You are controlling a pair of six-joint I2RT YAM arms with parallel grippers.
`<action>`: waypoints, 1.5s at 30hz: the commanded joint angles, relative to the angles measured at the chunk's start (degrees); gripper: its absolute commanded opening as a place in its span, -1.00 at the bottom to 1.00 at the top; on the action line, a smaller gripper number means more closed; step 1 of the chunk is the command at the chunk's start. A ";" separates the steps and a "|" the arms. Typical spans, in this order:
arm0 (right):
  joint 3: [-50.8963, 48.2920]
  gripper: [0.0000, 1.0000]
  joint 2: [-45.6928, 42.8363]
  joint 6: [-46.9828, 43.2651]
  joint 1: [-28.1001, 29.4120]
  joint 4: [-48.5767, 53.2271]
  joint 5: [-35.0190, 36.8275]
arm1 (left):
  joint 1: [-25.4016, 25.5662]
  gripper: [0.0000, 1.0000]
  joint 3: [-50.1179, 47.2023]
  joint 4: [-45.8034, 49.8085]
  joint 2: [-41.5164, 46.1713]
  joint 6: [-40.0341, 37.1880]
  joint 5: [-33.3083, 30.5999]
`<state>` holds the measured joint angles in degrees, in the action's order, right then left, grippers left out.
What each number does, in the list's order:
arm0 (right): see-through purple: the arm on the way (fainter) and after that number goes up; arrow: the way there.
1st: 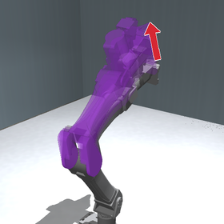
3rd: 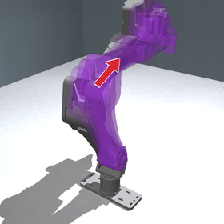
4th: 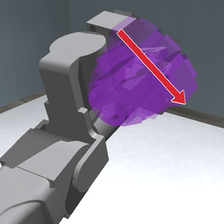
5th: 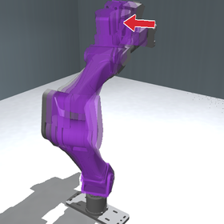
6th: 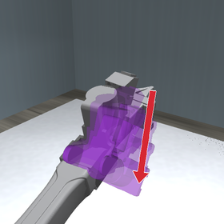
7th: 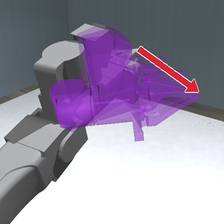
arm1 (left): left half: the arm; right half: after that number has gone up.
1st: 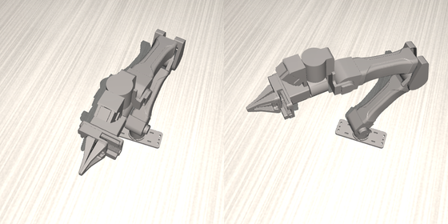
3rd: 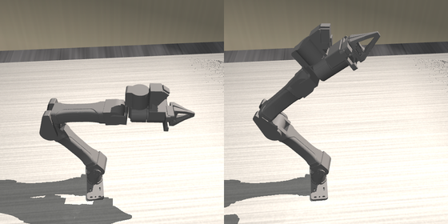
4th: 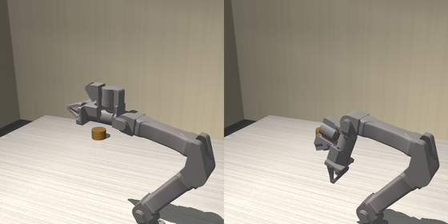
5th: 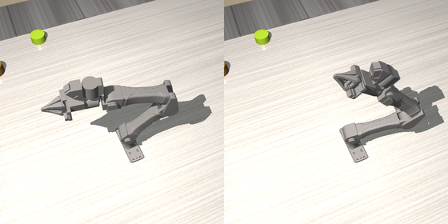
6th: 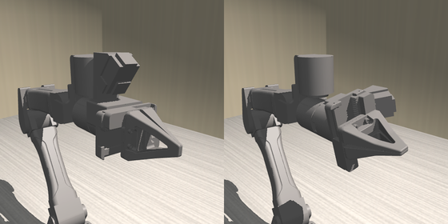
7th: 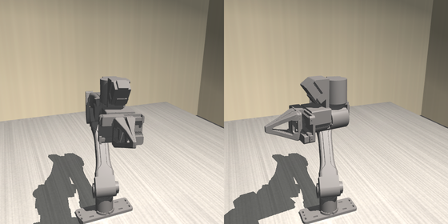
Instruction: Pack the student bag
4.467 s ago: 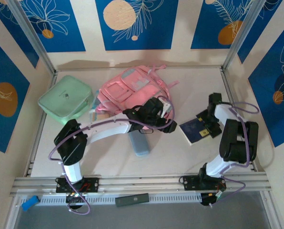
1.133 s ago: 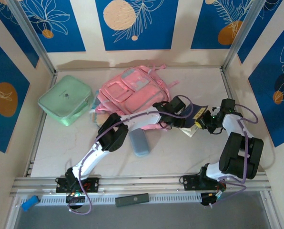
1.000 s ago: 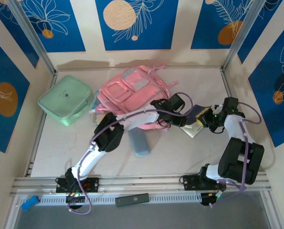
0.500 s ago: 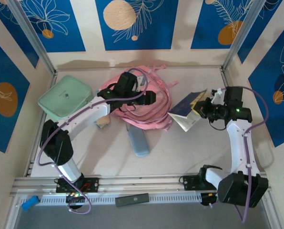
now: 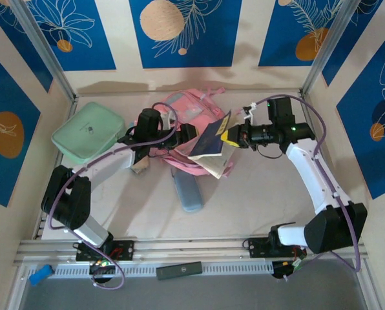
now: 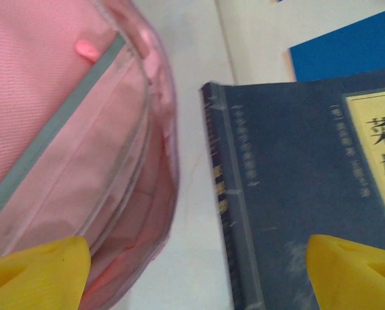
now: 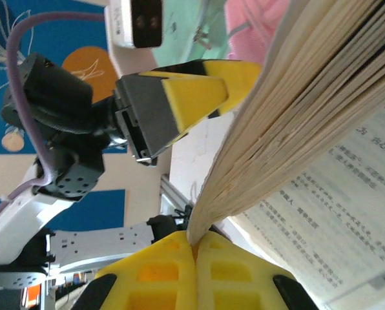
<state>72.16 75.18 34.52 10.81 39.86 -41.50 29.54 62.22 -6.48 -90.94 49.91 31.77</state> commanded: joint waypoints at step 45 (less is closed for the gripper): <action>-12.75 0.96 4.29 10.95 -0.78 -26.75 -12.11 | 3.86 -1.00 6.57 -24.74 -0.67 25.14 -0.86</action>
<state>60.23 78.52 40.38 9.65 20.97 -49.25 32.88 66.48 -27.75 -92.01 73.67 32.14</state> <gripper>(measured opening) 0.986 0.129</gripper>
